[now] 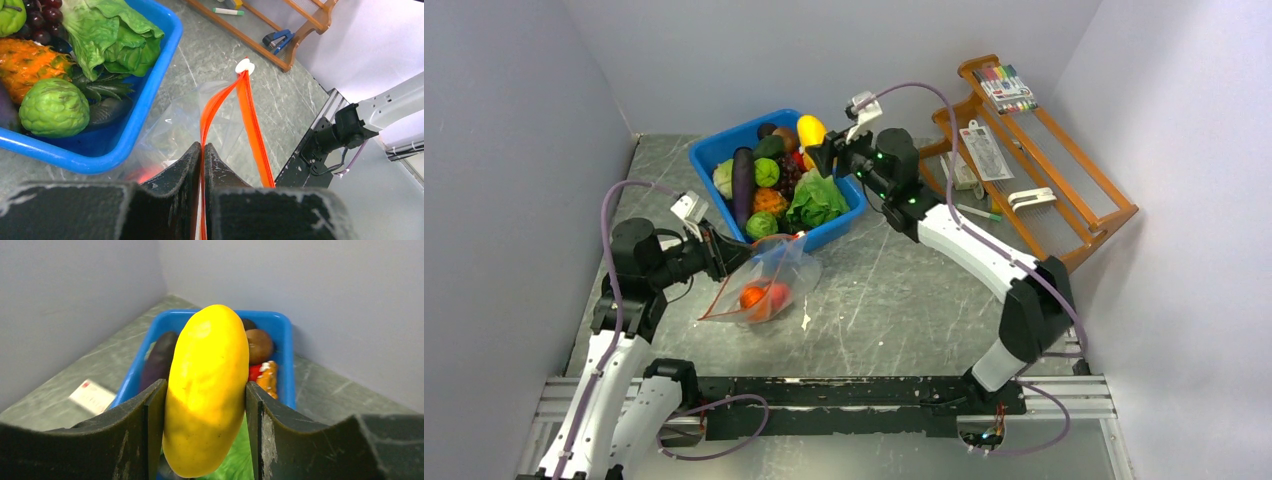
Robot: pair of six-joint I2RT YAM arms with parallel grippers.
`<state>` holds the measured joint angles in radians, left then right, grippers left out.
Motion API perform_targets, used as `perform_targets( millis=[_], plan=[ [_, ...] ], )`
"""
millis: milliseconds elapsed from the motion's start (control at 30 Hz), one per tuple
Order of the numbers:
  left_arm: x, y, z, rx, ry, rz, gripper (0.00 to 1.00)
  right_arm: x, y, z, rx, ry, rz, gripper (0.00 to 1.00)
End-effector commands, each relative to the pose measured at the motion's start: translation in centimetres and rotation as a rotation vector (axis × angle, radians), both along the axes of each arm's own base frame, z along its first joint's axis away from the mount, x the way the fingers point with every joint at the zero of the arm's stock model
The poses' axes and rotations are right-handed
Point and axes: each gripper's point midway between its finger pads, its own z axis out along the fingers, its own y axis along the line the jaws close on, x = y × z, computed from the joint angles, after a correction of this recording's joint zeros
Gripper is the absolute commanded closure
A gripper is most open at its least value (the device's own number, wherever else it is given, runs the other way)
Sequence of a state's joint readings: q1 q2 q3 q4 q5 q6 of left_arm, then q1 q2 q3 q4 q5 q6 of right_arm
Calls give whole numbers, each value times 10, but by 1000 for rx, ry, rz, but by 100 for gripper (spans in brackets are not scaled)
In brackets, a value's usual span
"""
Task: Place the food in the zip-top bag and seal the zipper
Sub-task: Pick up the fake fruit from the bin, then place the fake fruit in the zipper food storage bag.
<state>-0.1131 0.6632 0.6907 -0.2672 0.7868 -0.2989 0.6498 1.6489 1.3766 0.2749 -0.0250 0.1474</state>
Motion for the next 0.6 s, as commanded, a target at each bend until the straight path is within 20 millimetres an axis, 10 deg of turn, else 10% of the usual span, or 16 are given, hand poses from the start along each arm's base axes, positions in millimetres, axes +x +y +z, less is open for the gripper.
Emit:
perform_targets(
  millis=[0, 567],
  plan=[
    [1, -1, 2, 2, -11, -8, 93, -55, 13, 19, -11, -98, 265, 75],
    [-1, -2, 3, -2, -12, -20, 93, -208, 63, 37, -164, -524, 736, 71]
  ],
)
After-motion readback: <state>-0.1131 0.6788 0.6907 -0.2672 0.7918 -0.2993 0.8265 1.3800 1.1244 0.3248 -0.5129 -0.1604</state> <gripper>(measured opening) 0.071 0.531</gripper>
